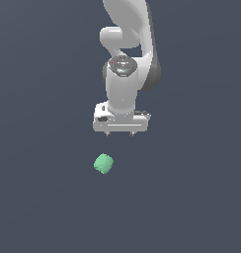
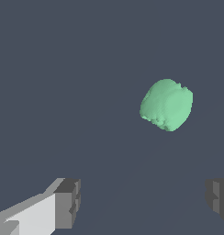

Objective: Pick up the object and move it to a goal position.

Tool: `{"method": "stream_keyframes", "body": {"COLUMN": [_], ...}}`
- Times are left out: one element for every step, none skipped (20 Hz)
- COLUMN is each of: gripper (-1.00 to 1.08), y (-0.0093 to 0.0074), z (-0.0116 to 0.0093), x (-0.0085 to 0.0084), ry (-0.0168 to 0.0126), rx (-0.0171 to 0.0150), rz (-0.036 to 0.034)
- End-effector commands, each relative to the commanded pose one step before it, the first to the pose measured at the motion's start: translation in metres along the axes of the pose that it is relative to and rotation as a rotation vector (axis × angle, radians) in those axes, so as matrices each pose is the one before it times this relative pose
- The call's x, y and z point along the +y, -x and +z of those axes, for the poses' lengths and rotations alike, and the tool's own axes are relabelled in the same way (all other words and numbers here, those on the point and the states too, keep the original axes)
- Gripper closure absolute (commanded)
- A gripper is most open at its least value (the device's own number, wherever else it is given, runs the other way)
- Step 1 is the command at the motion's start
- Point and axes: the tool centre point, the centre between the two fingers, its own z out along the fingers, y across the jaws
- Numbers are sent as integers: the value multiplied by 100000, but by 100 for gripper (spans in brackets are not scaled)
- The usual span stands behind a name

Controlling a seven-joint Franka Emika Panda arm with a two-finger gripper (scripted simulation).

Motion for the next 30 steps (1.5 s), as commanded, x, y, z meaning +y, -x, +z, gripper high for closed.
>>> {"method": "stream_keyframes", "body": {"gripper": [-92, -92, -92, -92, -92, -92, -92, -92, -92, -92, -92, -92, -92, -92, -92, -92, -92, -92, -92, -92, -92, -92, -92, -92, -92, -92, -92, -92, -92, -92], "y": [-359, -223, -255, -288, -320, -353, -386, -420, -454, -488, -522, -525, -491, -457, -423, -389, -355, -321, -286, -252, -218, -185, -151, -117, -84, -50, -16, 111, 1, 3], "z": [352, 198, 227, 257, 288, 322, 356, 392, 430, 469, 510, 521, 495, 467, 438, 407, 375, 342, 309, 274, 239, 203, 167, 130, 93, 56, 19, -60, 40, 120], "x": [341, 182, 208, 231, 254, 276, 297, 319, 338, 357, 374, 368, 335, 306, 277, 249, 223, 199, 174, 152, 130, 109, 87, 67, 48, 28, 8, 3, -3, -8], "ry": [-204, -128, -139, -148, -157, -166, -172, -175, -176, -174, -170, -154, -130, -109, -90, -75, -62, -50, -41, -33, -26, -21, -16, -12, -8, -5, -1, 67, 0, 0], "rx": [-65, -11, -11, -11, -13, -16, -17, -18, -19, -18, -17, -14, -10, -6, -2, 1, 4, 6, 7, 8, 8, 8, 7, 6, 4, 3, 1, -87, 0, 0], "rz": [2406, 1410, 1611, 1808, 2001, 2200, 2400, 2602, 2803, 3003, 3203, 3210, 2994, 2779, 2566, 2353, 2143, 1934, 1726, 1520, 1314, 1111, 907, 704, 503, 301, 98, -567, 0, 0]}}
